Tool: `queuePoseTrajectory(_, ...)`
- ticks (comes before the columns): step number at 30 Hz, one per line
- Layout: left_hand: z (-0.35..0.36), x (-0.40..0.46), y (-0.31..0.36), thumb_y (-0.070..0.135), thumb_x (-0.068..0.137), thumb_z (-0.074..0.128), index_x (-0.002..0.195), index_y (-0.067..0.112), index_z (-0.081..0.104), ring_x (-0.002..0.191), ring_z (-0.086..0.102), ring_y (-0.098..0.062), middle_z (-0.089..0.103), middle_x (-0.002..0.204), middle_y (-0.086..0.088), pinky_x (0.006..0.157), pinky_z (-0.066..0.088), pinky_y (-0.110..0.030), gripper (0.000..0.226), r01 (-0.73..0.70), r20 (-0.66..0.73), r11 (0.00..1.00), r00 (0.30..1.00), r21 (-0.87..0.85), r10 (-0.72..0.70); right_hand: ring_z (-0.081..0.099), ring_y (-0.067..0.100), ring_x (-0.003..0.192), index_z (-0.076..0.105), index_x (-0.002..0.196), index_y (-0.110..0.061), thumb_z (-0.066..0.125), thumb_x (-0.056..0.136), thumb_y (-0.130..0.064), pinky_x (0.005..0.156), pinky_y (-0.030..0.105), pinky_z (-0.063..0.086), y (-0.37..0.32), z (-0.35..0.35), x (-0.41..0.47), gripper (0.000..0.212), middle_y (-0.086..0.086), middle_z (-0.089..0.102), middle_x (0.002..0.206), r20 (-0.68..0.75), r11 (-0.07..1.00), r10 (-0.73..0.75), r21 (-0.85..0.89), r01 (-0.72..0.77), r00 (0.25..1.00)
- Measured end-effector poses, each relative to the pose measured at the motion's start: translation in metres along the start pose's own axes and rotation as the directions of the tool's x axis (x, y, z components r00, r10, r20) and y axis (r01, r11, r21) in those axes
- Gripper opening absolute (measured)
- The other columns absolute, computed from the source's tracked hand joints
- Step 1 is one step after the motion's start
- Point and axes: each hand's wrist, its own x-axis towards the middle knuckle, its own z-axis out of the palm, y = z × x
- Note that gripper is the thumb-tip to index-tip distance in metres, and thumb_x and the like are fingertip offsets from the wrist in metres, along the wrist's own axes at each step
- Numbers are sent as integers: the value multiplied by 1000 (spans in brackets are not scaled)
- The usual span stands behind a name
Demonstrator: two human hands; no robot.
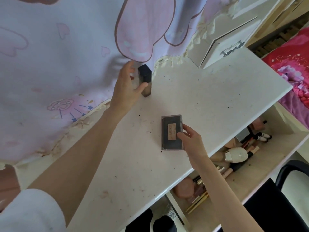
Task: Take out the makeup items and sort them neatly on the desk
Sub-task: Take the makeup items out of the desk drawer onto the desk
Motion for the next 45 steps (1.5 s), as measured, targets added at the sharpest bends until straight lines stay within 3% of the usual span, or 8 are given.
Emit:
queuePoseTrajectory(5, -14, -79, -27, 9, 90, 53, 129, 13, 45, 106, 49, -11, 52, 123, -4, 93, 44, -30, 40, 8, -3, 998, 1000, 64, -8, 62, 13, 84, 62, 111, -34, 54, 91, -11, 73, 26, 52, 0, 39, -4, 32, -10, 67, 83, 102, 971, -70, -223, 91, 992)
queuePoseTrajectory(9, -31, -136, -50, 9, 92, 47, 122, 15, 50, 112, 48, -17, 53, 121, -2, 90, 34, -16, 30, 17, 75, 967, 997, 256, -37, 59, 13, 84, 64, 119, -16, 55, 91, -14, 78, 24, 52, -3, 94, -1, 30, -4, 66, 88, 138, 899, -166, -387, 207, 976)
queuePoseTrajectory(15, -68, -176, -77, 7, 90, 52, 120, 6, 58, 111, 54, -29, 55, 126, -12, 96, 44, -39, 30, -40, 137, 919, 990, 393, -16, 61, 17, 103, 65, 116, -13, 46, 95, -16, 84, 14, 42, 0, 138, -7, 28, 3, 67, 115, 281, 786, -294, -473, 398, 914)
queuePoseTrajectory(21, -75, -184, -95, 20, 96, 43, 138, 12, 39, 142, 18, -26, 28, 152, -2, 114, 18, -44, 43, 5, 204, 831, 968, 556, -143, 9, 23, 145, 28, 146, -20, 34, 100, -33, 118, 41, 1, 43, 107, -16, 49, 5, 19, 156, 454, 114, -390, -840, 531, 801)
queuePoseTrajectory(25, -72, -190, -95, 28, 98, 37, 147, 16, 20, 145, 1, -21, 6, 157, 0, 117, 5, -39, 53, 33, 247, 830, 947, 556, -203, -5, 24, 146, 11, 150, -25, 19, 99, -44, 116, 42, -9, 64, 83, -26, 54, 3, 2, 158, 473, -65, -345, -874, 482, 811)
queuePoseTrajectory(34, -27, -252, -34, 17, 91, 54, 129, 5, 49, 138, 26, -33, 37, 144, -18, 108, 29, -43, 40, -94, 124, 893, 991, 440, 43, 3, 21, 146, 24, 147, -21, 34, 100, -34, 116, 33, -8, 79, 12, -61, 50, 4, 10, 157, 500, 50, -333, -837, 545, 799)
queuePoseTrajectory(40, 52, -308, 27, 14, 92, 41, 121, 10, 52, 125, 47, -25, 54, 129, -11, 101, 40, -32, 31, -366, 292, 896, 911, 250, 291, 45, 35, 128, 56, 126, -5, 57, 91, -12, 104, 50, 39, 109, -89, -91, 36, 18, 46, 139, 320, 293, -479, -819, 493, 817)
queuePoseTrajectory(45, 108, -331, 43, 6, 81, 61, 114, 6, 61, 113, 57, -27, 59, 120, -12, 91, 51, -35, 33, -399, 447, 881, 856, 255, 258, 43, 31, 127, 50, 131, -6, 50, 94, -12, 105, 43, 37, 135, -153, -79, 38, 16, 48, 136, 235, 306, -328, -890, 338, 915)
